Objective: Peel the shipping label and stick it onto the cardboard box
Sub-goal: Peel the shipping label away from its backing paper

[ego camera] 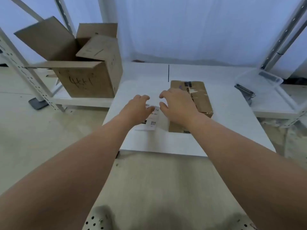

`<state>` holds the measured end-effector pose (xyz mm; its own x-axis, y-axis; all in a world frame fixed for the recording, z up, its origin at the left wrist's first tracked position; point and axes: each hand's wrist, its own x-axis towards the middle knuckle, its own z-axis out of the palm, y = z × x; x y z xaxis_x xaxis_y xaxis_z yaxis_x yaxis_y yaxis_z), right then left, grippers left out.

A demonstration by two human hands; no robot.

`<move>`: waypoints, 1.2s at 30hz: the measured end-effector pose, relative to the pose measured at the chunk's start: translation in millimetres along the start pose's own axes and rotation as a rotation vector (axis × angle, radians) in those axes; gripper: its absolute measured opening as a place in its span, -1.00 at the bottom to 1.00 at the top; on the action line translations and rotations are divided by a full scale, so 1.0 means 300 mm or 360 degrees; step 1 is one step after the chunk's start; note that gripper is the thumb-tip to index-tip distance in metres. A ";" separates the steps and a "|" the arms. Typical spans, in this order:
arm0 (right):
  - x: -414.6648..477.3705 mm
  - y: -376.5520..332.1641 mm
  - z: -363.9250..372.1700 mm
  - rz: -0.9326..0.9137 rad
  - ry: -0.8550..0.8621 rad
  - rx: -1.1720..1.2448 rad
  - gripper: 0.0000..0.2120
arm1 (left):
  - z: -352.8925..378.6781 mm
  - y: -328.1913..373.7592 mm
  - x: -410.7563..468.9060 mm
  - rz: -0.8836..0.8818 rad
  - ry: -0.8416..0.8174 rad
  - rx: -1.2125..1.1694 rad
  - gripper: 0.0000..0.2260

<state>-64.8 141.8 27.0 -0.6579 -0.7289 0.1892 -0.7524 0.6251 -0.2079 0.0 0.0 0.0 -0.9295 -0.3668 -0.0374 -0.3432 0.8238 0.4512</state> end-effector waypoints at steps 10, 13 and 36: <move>0.023 0.036 0.060 0.0047 0.0156 0.0007 -0.72 | 0.047 -0.124 0.099 -0.0401 -0.0230 -0.0744 0.06; 0.003 0.055 0.063 0.0090 0.0198 0.0093 -0.73 | 0.074 -0.125 0.123 -0.0493 -0.0392 -0.0961 0.06; -0.087 -0.026 -0.187 0.0560 0.0230 0.1927 -0.86 | -0.226 0.151 -0.120 0.0190 0.0066 -0.1054 -0.75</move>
<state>-43.6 171.6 77.4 -0.8705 -0.4911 0.0322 -0.0753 0.0681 -0.9948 27.1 21.4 82.2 -0.9456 -0.3166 0.0749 -0.0710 0.4254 0.9022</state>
